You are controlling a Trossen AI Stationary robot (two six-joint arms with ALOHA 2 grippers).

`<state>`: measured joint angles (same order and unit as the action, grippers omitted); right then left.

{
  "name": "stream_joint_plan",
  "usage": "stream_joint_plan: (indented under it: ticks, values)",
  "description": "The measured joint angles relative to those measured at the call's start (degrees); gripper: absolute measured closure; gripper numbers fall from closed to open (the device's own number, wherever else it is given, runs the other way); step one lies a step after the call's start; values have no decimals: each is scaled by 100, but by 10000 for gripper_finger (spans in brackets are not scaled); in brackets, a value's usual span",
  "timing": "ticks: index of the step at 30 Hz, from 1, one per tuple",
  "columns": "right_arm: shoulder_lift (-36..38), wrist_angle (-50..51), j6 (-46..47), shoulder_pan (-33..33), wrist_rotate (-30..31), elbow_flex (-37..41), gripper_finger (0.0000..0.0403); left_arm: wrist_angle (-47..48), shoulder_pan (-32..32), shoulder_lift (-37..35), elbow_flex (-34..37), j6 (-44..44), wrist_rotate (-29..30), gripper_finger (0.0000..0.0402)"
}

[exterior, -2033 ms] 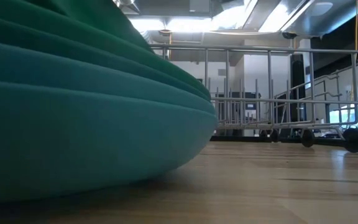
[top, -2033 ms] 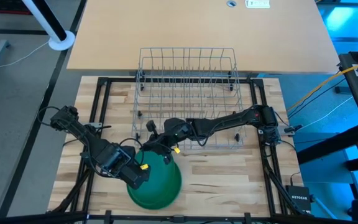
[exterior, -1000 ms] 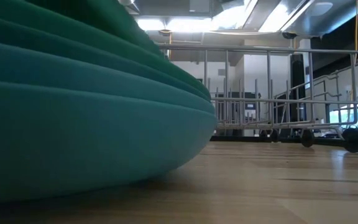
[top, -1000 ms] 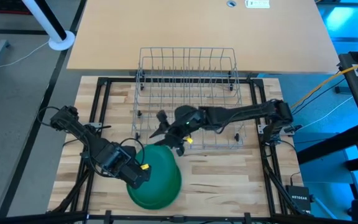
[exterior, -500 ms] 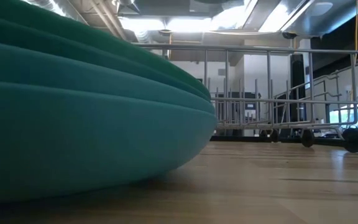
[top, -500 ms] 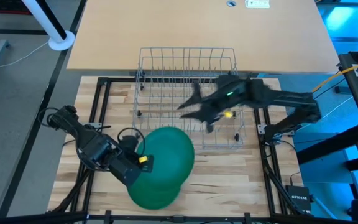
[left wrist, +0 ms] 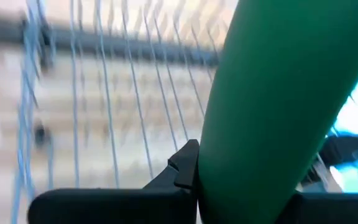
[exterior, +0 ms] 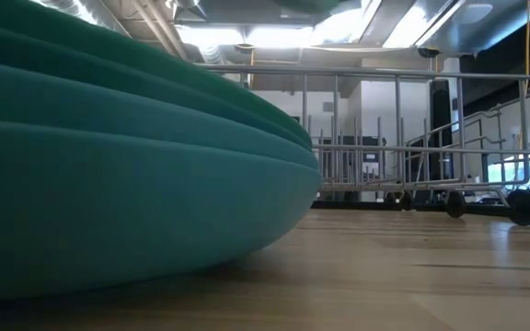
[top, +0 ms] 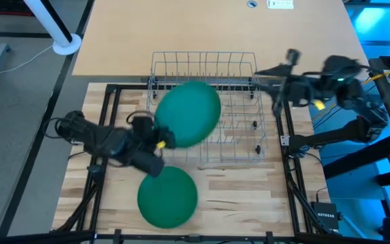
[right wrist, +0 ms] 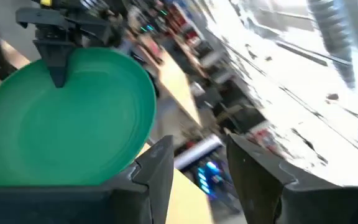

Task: Sort dishes
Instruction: Put the top green plate into the dish rack

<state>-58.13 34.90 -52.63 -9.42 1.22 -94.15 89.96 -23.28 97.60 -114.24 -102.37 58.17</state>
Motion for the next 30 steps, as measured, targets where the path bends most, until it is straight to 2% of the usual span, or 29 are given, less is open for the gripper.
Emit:
stream_joint_plan:
  ticks: [6,10,17,23,30]
  values:
    - [576,716,-40,-164,579,0,248,-203,929,0,29,1225,1266,377]
    - [893,1018,-66,-150,858,2,248,-420,1449,56,33,1838,1874,377]
    - [1424,990,-202,-150,1445,2,248,-538,2213,615,37,2513,2213,377]
    - [1703,994,-197,-150,1677,2,249,-559,2693,1185,39,2781,3142,377]
    - [1797,1066,-195,-150,1677,2,249,-551,3075,1728,44,3456,3072,377]
